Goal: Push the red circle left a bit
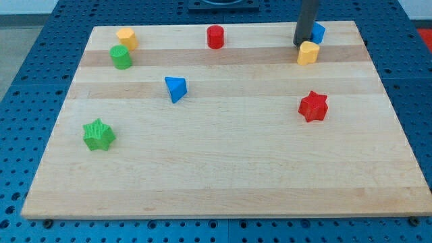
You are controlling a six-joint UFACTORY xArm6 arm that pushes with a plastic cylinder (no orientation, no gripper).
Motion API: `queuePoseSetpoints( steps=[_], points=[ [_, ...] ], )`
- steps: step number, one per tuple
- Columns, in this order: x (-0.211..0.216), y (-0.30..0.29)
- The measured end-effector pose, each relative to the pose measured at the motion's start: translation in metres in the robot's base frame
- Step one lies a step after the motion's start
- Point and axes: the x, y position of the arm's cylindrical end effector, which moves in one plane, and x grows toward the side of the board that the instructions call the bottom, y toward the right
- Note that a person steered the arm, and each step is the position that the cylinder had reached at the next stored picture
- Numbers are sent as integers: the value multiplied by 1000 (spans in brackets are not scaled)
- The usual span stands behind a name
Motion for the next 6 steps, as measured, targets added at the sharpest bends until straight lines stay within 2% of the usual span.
queuePoseSetpoints(
  steps=[3,5,6],
  points=[
    [-8,-7],
    [35,-78],
    [44,-78]
  ],
)
